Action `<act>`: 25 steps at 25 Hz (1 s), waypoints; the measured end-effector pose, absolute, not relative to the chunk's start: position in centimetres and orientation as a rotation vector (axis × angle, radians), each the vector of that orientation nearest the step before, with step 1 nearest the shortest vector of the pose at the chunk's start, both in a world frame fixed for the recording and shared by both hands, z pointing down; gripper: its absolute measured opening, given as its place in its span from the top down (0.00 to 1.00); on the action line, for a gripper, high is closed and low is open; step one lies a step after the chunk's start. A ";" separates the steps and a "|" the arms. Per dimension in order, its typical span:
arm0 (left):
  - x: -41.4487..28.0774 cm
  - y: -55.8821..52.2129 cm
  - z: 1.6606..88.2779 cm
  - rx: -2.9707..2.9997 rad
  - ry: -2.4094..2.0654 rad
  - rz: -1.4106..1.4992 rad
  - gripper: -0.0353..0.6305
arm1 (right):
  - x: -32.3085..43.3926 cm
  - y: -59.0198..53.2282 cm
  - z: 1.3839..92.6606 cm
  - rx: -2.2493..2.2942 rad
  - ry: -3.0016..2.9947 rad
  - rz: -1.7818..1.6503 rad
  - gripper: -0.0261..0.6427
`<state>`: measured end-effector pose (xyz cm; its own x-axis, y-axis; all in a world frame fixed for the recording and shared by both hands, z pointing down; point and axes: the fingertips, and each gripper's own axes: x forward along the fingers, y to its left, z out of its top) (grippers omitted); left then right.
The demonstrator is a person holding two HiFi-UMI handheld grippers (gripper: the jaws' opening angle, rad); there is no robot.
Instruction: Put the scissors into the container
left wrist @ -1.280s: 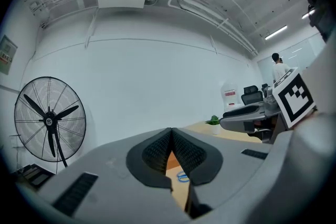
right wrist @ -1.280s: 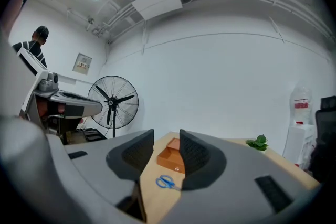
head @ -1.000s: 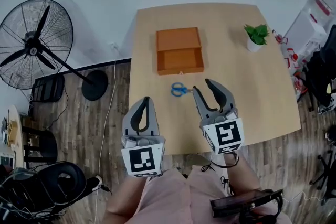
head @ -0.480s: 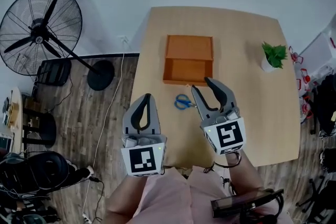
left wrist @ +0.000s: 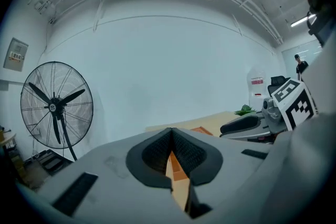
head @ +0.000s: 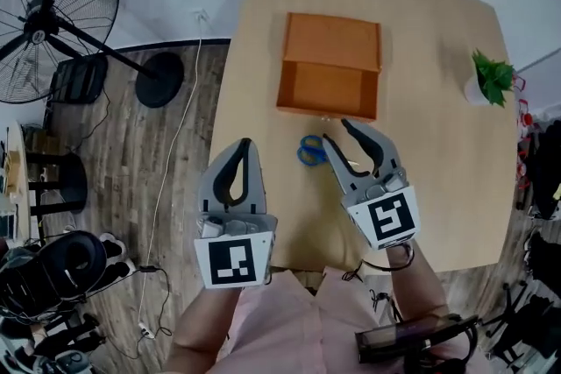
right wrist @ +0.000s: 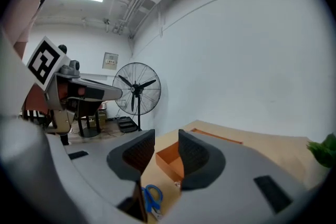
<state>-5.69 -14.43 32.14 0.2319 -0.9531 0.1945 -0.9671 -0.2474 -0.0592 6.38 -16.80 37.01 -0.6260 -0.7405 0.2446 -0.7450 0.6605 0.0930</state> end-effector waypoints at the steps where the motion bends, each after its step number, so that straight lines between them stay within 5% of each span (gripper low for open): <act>1: -6.1 -14.9 32.7 2.394 -1.878 0.296 0.94 | 6.0 -16.9 38.0 1.164 -2.609 0.029 0.75; 25: -7.1 -16.9 43.4 2.181 -1.790 0.406 0.94 | 4.1 -14.2 55.5 0.632 -2.307 0.174 0.80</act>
<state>-7.11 -16.94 43.43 0.1881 -0.9000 0.3932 -0.9816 -0.1858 0.0445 4.14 -14.25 55.50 -0.6161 -0.3909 0.6839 -0.4890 0.8704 0.0570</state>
